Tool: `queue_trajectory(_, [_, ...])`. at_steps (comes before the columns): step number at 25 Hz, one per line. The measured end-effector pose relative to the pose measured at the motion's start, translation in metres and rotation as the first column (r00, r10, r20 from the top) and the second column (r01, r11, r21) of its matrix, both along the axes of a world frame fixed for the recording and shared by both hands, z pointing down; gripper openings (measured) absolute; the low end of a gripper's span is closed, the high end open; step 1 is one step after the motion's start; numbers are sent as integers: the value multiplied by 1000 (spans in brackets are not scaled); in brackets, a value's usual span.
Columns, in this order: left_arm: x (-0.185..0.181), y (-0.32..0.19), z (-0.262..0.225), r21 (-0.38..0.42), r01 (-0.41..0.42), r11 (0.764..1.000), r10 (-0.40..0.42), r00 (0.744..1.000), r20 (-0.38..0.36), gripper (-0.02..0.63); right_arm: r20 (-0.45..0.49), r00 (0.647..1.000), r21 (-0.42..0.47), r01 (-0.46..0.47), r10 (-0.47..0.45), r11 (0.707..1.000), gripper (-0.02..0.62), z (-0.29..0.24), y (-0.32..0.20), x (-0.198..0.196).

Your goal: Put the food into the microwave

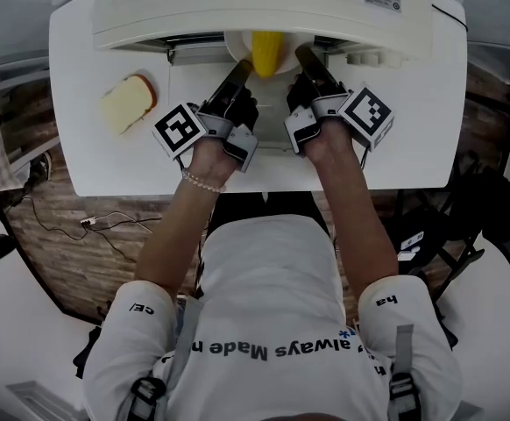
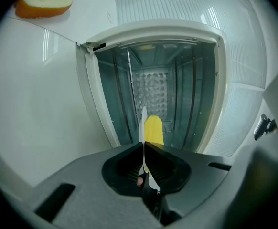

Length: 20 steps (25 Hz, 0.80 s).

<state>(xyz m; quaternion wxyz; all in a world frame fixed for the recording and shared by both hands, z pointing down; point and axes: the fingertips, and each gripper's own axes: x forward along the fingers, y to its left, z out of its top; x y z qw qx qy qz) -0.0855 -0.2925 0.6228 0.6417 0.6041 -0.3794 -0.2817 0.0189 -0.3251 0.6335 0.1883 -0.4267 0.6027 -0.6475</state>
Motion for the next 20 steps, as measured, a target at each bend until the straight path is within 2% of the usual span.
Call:
queue_trajectory(5, [0,-7,0,-4,8,1000,-8,1000,-2,18,0,999,6,32,-32,999,34,-2,11,-6])
queue_trajectory(12, [4,-32,15,-24,14,1000,-14,1000,-7,18,50,996,-27,76,-75,997,34,14,9,-18])
queue_trajectory(20, [10,-24,2,-6,13,1000,-13,1000,5,17,75,996,-8,55,-55,998,25,-1,15,-13])
